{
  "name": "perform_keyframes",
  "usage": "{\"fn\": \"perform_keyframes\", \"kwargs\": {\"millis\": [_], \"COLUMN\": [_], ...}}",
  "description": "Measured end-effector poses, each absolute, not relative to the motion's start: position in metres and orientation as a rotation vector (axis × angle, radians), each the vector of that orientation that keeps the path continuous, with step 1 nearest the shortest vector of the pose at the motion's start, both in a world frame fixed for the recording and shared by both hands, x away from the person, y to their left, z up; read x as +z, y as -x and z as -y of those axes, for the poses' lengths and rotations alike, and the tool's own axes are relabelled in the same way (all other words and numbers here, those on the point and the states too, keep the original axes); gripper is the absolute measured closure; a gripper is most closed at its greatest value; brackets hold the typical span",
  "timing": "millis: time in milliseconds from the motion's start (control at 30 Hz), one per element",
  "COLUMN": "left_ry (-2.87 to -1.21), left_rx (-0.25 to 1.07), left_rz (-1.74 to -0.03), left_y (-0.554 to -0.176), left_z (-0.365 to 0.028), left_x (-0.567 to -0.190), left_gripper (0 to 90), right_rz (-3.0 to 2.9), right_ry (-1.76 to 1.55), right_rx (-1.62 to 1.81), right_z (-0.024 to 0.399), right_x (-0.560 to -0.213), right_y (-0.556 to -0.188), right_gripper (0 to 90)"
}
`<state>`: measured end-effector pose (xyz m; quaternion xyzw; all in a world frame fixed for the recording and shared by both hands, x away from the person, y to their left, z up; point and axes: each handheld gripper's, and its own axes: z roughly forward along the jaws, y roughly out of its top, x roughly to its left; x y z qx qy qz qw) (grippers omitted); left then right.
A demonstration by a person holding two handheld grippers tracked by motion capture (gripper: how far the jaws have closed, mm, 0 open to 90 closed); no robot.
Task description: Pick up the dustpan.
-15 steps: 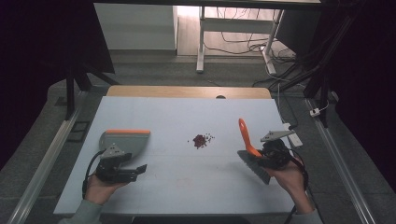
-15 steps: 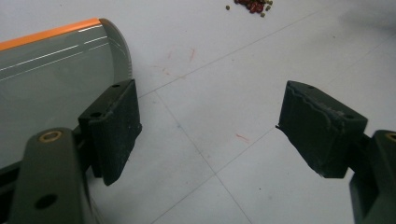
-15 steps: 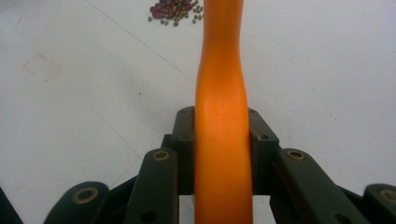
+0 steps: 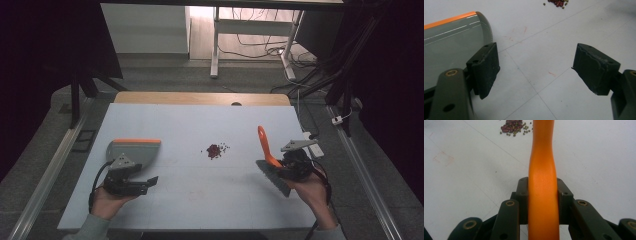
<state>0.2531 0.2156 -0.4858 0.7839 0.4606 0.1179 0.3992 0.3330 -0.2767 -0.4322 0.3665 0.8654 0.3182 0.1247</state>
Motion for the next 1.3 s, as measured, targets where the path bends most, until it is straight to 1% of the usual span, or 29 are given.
{"fn": "perform_keyframes", "kwargs": {"millis": [300, 433, 533, 767, 1033, 1200, 1300], "left_ry": [-2.004, -2.012, -2.018, -2.02, -2.059, -2.021, -2.016], "left_rx": [0.317, 0.341, 0.338, 0.322, 0.34, 0.358, 0.347], "left_rz": [-1.197, -1.215, -1.227, -1.284, -1.354, -1.409, -1.421], "left_y": [-0.25, -0.25, -0.255, -0.266, -0.268, -0.262, -0.259], "left_z": [-0.212, -0.208, -0.203, -0.201, -0.213, -0.232, -0.238], "left_x": [-0.482, -0.472, -0.46, -0.451, -0.454, -0.448, -0.445], "left_gripper": [22.3, 22.3, 22.3, 22.1, 21.2, 20.9, 20.2], "right_rz": [-2.52, -2.52, -2.517, -2.499, -2.492, -2.496, -2.498], "right_ry": [-1.073, -1.066, -1.054, -1.05, -1.069, -1.073, -1.077], "right_rx": [0.942, 0.944, 0.961, 0.984, 0.962, 0.945, 0.939], "right_z": [0.279, 0.279, 0.28, 0.285, 0.286, 0.284, 0.282], "right_x": [-0.432, -0.432, -0.429, -0.424, -0.426, -0.428, -0.43], "right_y": [-0.334, -0.333, -0.333, -0.331, -0.332, -0.332, -0.333], "right_gripper": [70.3, 70.3, 70.3, 70.3, 70.3, 70.3, 70.3]}}
